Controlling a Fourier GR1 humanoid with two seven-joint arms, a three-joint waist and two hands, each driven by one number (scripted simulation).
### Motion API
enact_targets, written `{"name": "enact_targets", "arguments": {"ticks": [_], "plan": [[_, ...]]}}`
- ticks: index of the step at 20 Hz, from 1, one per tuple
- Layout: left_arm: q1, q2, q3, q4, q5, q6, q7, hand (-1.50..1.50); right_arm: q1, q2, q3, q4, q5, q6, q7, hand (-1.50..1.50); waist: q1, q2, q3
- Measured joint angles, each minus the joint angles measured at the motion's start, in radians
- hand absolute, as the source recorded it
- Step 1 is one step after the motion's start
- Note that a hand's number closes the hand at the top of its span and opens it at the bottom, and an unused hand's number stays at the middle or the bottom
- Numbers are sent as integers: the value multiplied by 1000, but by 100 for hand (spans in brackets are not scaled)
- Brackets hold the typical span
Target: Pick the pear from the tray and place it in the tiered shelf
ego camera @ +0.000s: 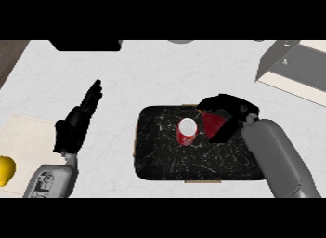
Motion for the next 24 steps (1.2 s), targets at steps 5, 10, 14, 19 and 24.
{"name": "enact_targets", "arguments": {"ticks": [5,10,14,19,24], "plan": [[37,-3,-6,-39,-7,-8,10,0,12,-12,31,-7,54,-28,-76,150,1,-1,0],[31,3,12,-24,-3,-18,-5,0,28,-7,6,-12,95,-110,-56,150,-2,0,0],[23,4,21,-12,-1,-15,-1,0,36,28,-75,-21,156,-321,167,150,-18,-5,-1],[16,2,20,-12,-2,-16,-1,0,63,115,-96,-59,259,-610,413,150,-12,-5,-1],[25,1,16,7,-7,-21,-27,0,71,154,-35,-151,242,-857,530,150,-2,-3,0]]}}
